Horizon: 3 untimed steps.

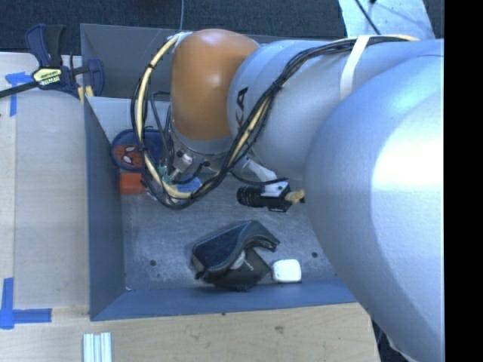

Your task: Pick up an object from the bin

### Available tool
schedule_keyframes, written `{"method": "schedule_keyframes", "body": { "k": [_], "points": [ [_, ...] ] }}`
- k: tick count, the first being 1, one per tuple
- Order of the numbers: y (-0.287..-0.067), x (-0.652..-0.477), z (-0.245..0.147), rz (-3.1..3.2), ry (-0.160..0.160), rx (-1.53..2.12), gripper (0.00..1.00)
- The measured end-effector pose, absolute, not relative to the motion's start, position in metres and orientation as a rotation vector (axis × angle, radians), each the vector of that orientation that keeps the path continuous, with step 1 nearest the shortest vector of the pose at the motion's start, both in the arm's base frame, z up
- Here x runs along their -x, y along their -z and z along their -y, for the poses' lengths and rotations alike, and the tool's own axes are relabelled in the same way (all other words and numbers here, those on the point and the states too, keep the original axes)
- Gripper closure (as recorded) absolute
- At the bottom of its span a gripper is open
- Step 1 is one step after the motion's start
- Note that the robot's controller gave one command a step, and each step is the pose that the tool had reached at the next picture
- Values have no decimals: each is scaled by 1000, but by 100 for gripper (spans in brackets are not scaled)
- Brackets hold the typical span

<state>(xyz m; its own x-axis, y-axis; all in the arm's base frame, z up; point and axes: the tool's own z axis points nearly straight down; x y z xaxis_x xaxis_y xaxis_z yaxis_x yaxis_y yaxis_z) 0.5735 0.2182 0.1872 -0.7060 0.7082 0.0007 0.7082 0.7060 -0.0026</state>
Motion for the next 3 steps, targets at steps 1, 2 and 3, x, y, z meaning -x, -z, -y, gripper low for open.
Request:
{"method": "schedule_keyframes", "body": {
  "k": [1,2,3],
  "points": [
    [-166,-585,-217,2654,-1,1682,100],
    [-145,-574,-239,2953,-3,1066,100],
    [-272,-581,-229,2935,10,1144,100]
  ]
}}
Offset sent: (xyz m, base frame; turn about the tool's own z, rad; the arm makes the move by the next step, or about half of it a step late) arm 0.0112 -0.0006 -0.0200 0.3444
